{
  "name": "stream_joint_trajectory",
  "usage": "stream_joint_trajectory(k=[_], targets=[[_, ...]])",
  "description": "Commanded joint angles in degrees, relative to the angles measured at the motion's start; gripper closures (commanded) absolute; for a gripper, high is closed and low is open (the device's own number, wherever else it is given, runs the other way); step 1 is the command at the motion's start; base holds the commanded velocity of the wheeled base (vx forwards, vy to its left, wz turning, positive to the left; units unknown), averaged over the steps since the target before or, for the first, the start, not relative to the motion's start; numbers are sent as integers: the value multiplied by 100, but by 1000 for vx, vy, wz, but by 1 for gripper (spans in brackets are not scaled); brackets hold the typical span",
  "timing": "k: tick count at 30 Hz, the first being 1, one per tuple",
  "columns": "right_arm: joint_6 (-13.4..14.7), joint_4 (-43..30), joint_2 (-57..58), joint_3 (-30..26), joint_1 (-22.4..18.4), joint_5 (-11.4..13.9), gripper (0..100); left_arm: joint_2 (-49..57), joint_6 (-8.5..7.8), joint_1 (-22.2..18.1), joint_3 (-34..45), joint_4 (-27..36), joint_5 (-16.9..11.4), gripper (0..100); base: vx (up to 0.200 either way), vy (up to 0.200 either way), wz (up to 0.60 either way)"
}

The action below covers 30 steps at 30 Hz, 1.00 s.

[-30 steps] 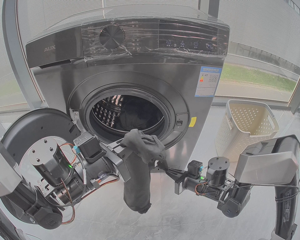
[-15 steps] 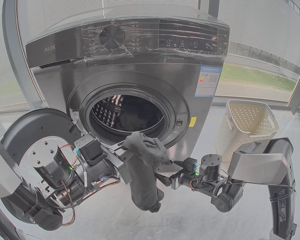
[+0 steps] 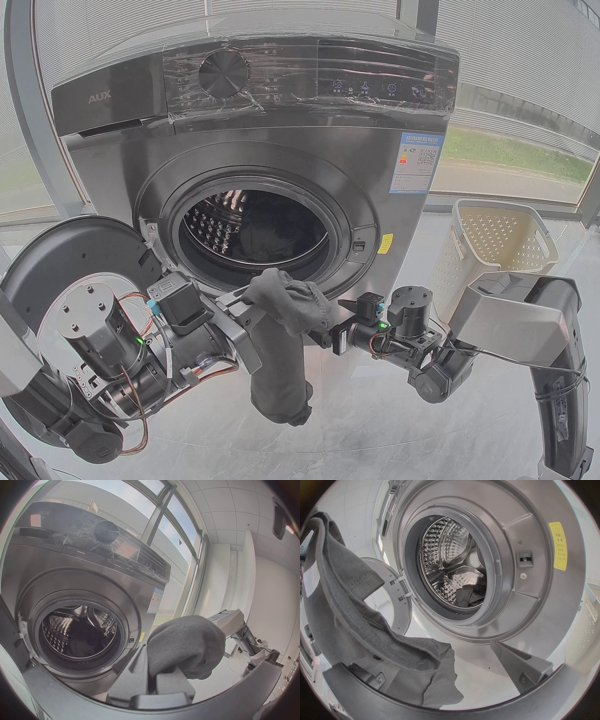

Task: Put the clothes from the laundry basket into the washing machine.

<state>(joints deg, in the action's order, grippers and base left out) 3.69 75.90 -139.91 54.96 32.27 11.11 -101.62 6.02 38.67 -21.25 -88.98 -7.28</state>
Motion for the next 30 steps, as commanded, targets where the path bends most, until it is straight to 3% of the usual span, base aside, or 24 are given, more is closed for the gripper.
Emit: stream_joint_trajectory(k=[1, 4, 5, 13, 20, 30], targets=[[0, -5, -71, 112, 78, 23, 0, 2, 4, 0, 15, -23, -2, 100, 0, 0, 0], [0, -5, -63, 94, 175, 50, 0, 2, 13, -26, 7, -14, -2, 100, 0, 0, 0], [9, -5, -54, 94, 183, 76, 100, 2, 22, -35, 7, -14, -2, 100, 0, 0, 0], [9, 39, 25, -46, 201, 173, 100, -7, 31, -61, 7, -14, -2, 100, 0, 0, 0], [-9, 83, 676, -758, 166, 146, 100, -16, 57, -132, -29, -23, -2, 100, 0, 0, 0], [-71, 39, 3462, -2973, 43, 85, 100, 310, 233, -914, 24, -23, 69, 100, 0, 0, 0]])
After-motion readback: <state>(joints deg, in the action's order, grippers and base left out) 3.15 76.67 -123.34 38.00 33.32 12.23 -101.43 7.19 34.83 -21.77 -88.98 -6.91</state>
